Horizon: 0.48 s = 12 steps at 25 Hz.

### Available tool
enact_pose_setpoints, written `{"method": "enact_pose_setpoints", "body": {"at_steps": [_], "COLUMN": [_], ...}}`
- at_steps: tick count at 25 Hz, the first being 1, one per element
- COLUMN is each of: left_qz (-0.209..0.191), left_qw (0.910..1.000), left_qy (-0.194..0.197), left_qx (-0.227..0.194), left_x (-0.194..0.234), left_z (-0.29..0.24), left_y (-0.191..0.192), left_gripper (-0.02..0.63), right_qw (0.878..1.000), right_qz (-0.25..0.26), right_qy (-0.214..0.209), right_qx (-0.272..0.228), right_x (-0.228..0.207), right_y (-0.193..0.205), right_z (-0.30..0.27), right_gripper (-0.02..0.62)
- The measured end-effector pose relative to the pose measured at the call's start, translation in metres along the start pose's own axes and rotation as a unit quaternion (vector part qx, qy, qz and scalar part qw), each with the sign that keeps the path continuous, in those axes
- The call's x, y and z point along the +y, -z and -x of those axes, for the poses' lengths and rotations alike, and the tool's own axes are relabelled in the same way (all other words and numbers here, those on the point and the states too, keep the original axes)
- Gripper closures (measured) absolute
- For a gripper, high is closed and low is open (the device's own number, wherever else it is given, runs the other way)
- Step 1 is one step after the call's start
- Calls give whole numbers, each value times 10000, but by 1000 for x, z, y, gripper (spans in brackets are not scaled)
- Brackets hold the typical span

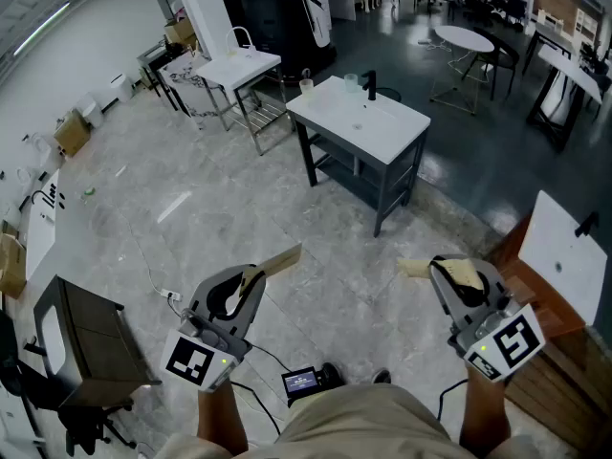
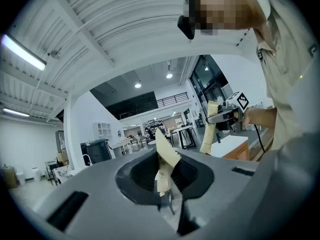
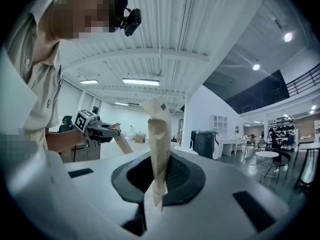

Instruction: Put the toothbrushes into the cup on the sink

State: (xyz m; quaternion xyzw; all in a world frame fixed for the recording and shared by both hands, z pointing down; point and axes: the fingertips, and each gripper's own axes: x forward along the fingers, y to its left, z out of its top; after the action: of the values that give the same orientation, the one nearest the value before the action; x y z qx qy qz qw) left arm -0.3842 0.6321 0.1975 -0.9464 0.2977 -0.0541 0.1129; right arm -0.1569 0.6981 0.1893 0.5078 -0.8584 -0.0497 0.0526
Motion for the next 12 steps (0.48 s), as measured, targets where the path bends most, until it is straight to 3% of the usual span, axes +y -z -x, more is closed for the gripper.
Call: {"method": "enact_pose_setpoints", "body": {"at_steps": [12], "left_qz": [85], "left_qw": [9999], "left_qy": [67], "left_qx": [-18], "left_x": [18], "left_z": [4], "left_y": [14], "left_gripper": [551], "right_qw": [10000], "right_qz": [-8], "right_qy": [-14], "right_qx": [40], "right_x": [11], "right_y": [4], "right_z": [-26], "right_gripper": [575]}}
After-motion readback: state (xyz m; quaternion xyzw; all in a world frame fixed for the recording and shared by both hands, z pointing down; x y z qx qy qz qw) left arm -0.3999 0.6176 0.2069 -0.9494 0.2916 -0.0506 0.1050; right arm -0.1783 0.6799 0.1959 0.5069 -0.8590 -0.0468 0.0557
